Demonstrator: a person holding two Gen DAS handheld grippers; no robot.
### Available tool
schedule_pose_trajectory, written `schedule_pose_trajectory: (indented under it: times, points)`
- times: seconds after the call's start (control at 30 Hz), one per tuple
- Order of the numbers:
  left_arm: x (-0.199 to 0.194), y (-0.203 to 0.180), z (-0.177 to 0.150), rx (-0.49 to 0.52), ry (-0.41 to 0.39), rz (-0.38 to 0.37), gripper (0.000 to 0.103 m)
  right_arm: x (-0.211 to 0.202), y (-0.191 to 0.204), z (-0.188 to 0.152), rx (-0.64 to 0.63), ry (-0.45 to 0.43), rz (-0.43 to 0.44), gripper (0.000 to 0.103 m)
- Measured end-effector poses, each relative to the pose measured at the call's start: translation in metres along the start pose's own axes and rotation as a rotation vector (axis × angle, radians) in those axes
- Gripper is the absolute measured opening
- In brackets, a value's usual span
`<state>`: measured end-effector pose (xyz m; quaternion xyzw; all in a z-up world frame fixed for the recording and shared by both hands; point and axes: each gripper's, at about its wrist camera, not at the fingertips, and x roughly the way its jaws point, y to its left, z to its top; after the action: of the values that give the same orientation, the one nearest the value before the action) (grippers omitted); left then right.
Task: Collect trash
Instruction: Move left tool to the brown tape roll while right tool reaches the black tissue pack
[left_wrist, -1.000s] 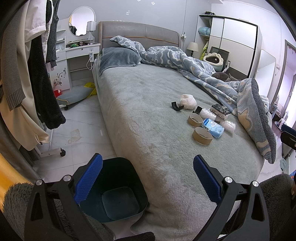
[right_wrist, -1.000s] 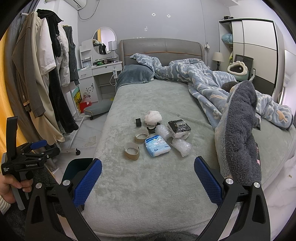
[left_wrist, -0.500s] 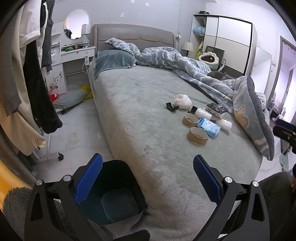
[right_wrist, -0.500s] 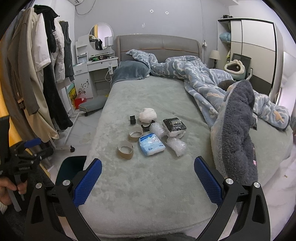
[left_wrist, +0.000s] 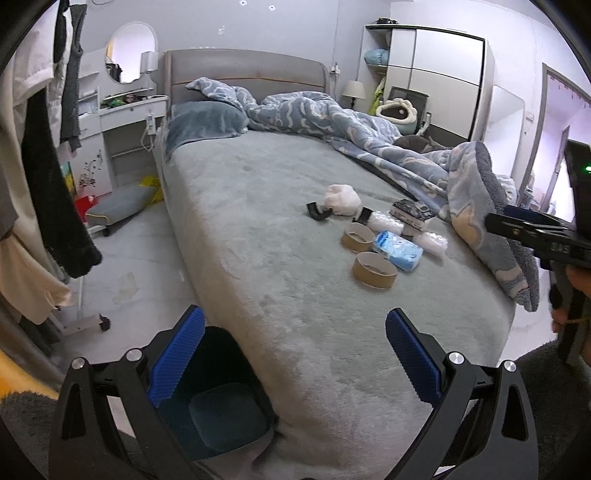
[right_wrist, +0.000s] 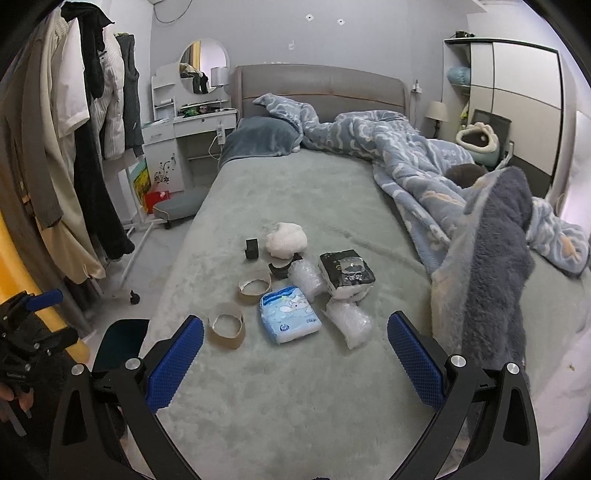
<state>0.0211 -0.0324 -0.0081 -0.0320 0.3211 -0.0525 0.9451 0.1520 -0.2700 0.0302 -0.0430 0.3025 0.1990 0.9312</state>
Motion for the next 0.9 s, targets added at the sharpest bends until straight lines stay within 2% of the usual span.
schedule_pose_trajectory:
  times: [0.33, 0.47, 0.9]
  points:
    - [0.028, -0.026, 0.001, 0.1, 0.042, -0.102, 0.099, 0.041, -0.021, 0.008, 0.005, 0.022, 0.045, 0.1]
    - [0.039, -0.029, 0.007, 0.103, 0.038, -0.149, 0.099, 0.064, -0.029, 0.016, -0.003, 0.037, 0.05, 0.1]
    - [0.104, -0.048, 0.024, 0.213, 0.076, -0.206, 0.098, 0.126, -0.043, 0.027, -0.09, 0.115, 0.08, 0.1]
